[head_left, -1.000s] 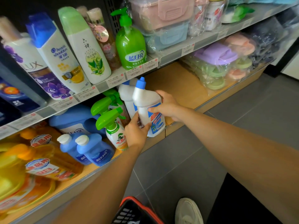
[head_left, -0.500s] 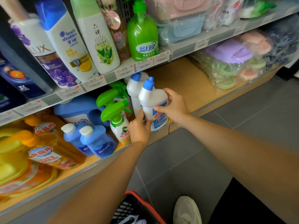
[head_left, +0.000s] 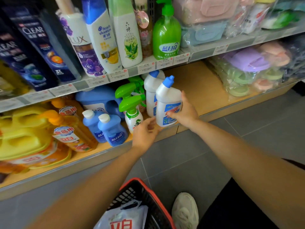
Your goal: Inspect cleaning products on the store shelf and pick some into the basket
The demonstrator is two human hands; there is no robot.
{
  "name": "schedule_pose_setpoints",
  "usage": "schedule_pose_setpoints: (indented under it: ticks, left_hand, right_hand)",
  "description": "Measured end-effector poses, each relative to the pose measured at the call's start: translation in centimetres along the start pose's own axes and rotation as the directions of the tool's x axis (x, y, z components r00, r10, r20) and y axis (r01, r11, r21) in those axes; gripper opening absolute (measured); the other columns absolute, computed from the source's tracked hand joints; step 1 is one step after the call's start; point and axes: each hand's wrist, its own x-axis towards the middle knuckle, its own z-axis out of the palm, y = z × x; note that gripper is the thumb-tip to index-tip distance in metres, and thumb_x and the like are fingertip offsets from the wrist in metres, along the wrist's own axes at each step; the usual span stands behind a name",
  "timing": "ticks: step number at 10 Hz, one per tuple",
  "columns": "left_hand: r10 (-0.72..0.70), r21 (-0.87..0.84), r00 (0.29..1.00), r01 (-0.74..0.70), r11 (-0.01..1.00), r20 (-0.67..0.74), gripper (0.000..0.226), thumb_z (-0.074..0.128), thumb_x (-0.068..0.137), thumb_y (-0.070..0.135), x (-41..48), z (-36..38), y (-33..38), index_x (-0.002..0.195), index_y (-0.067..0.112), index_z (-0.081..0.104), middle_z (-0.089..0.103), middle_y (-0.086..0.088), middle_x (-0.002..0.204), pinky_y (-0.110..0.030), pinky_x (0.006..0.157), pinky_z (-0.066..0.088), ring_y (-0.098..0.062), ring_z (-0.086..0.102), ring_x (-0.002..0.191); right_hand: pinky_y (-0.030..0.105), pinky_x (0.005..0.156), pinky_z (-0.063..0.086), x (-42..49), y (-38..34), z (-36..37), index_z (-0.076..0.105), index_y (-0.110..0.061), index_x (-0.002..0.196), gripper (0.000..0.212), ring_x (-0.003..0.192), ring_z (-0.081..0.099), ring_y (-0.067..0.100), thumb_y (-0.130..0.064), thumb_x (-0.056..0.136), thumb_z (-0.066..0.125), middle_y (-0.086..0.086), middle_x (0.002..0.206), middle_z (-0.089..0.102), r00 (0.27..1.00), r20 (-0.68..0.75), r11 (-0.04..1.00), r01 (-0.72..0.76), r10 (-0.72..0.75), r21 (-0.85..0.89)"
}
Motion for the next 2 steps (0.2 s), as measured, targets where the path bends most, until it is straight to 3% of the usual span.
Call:
schedule_pose_setpoints:
  ticks: [1,2]
  left_hand:
    - [0.006,0.117,0.999,-0.011,0.993,0.046,0.04,0.082,0.084,0.024,-1.5,-4.2,-0.3,0.122,0.018,0.071,0.075,0.007,0.101,-0.013,0.086,0.054,-0.002,0.069,0.089]
    - [-0.024,0.228,0.994,0.0,0.974,0.106,0.029,0.081,0.084,0.022,-3.1,-8.5,-0.4,0.112,0.02,0.075,0.077,0.007,0.096,-0.03,0.092,0.056,-0.008,0.072,0.09]
  right_hand:
    - [0.034,0.092,0.05,-1.3,-1.0,0.1,0.038,-0.023,0.14,0.078,0.114,0.061,0.021,-0.018,0.077,0.084,0.0,0.124,0.064,0.995,0.069,0.997,-0.064,0.067,-0.046]
    - [0.037,0.095,0.052,-2.8,-2.9,-0.1,0.059,-0.013,0.12,0.046,0.111,0.063,0.024,-0.024,0.081,0.08,0.005,0.117,0.068,0.981,0.164,0.978,-0.072,0.105,-0.196]
